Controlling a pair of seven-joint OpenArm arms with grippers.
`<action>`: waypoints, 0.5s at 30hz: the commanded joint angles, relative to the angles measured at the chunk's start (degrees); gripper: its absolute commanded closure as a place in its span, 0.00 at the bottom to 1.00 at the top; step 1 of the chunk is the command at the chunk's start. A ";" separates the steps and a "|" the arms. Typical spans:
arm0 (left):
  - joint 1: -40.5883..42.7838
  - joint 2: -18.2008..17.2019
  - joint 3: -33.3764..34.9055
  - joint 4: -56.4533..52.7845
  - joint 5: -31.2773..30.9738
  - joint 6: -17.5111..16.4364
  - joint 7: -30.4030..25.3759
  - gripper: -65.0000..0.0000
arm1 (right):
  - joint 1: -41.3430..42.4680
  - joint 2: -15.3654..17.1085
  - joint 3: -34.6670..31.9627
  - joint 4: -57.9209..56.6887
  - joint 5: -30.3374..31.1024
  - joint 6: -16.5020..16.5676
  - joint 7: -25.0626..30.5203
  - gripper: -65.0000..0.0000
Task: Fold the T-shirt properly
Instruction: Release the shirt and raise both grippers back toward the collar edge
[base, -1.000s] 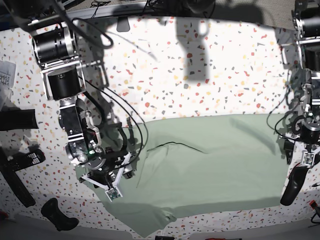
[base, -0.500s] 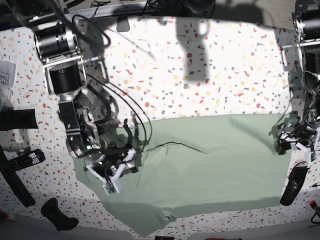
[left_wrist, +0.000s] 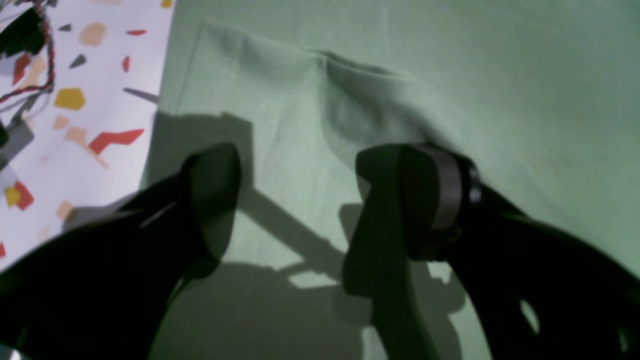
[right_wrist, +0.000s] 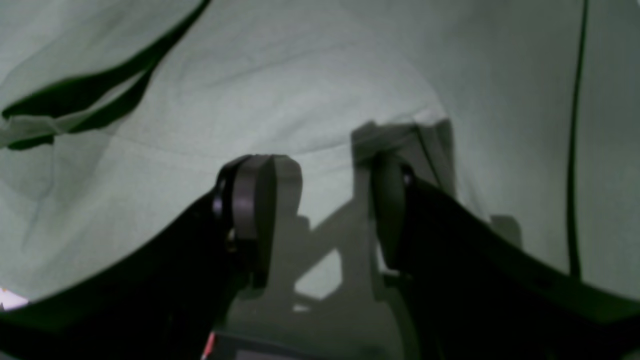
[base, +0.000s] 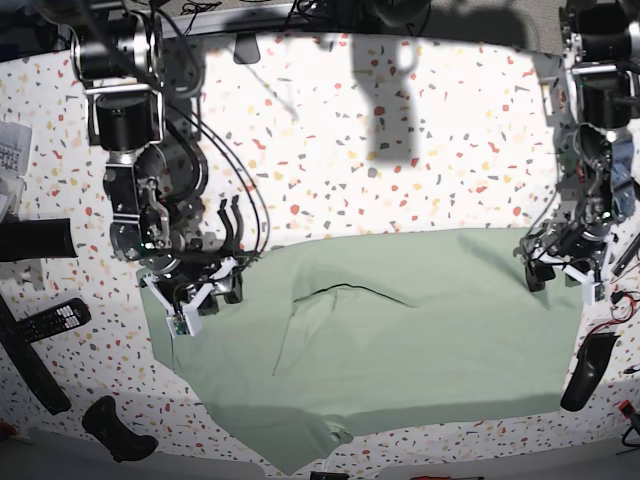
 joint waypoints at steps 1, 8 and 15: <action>-0.20 -0.74 -0.20 0.68 0.22 0.26 1.27 0.31 | 0.48 0.46 0.24 0.70 -0.02 0.76 -0.11 0.55; 4.04 -2.80 -0.22 0.83 0.24 1.95 1.62 0.31 | -5.46 0.50 0.24 7.78 0.00 4.26 -0.22 0.55; 11.39 -2.82 -0.20 8.81 0.68 1.95 2.12 0.31 | -11.39 0.61 0.24 13.18 0.00 4.24 -0.83 0.55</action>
